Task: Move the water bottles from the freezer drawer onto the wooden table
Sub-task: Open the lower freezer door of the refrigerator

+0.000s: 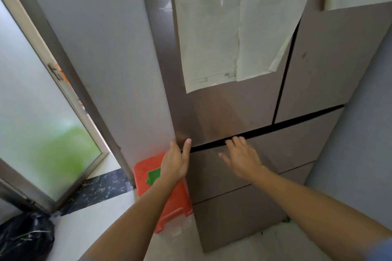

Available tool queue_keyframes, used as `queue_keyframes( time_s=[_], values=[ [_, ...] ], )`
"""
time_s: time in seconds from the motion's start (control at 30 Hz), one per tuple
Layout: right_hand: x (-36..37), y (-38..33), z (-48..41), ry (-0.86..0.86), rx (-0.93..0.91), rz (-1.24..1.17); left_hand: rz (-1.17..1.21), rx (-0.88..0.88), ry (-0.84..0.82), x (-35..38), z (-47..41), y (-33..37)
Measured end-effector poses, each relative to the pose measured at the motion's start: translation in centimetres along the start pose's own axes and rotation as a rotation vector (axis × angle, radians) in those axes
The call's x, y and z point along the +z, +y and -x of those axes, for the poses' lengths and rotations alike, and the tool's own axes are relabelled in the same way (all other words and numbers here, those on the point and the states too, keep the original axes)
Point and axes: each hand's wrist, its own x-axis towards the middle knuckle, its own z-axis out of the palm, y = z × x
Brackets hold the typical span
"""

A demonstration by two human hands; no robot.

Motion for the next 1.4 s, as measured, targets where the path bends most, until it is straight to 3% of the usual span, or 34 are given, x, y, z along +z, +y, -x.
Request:
queue_keyframes(
  time_s=[0.13, 0.27, 0.4, 0.63, 0.77, 1.2, 1.3, 1.4],
  values=[
    [1.8, 0.1, -1.0, 0.025, 0.056, -0.069, 0.015, -0.001, 0.071, 1.1, -0.5, -0.4],
    [2.9, 0.2, -0.9, 0.148, 0.044, -0.099, 0.007, -0.032, 0.090, 1.4, -0.5, -0.6],
    [2.9, 1.2, 0.6, 0.157, -0.014, -0.078, 0.021, -0.107, 0.083, 1.5, 0.2, -0.1],
    [0.7, 4.2, 6.4, 0.085, -0.096, -0.206, 0.099, -0.119, 0.006, 1.8, 6.3, 0.4],
    [-1.2, 6.7, 10.7, 0.139, -0.060, -0.368, 0.163, -0.106, -0.069, 1.9, 11.1, 3.0],
    [-8.4, 19.4, 25.9, 0.178, 0.189, -0.366, -0.182, 0.252, -0.465, 11.6, 15.2, 14.0],
    [-10.5, 22.6, 29.1, 0.160, 0.338, -0.330, -0.203, 0.377, -0.521, 14.2, 14.8, 17.5],
    [-13.1, 24.9, 31.8, 0.035, 0.513, -0.329, -0.206, 0.509, -0.570, 17.5, 14.4, 20.9]
  ],
)
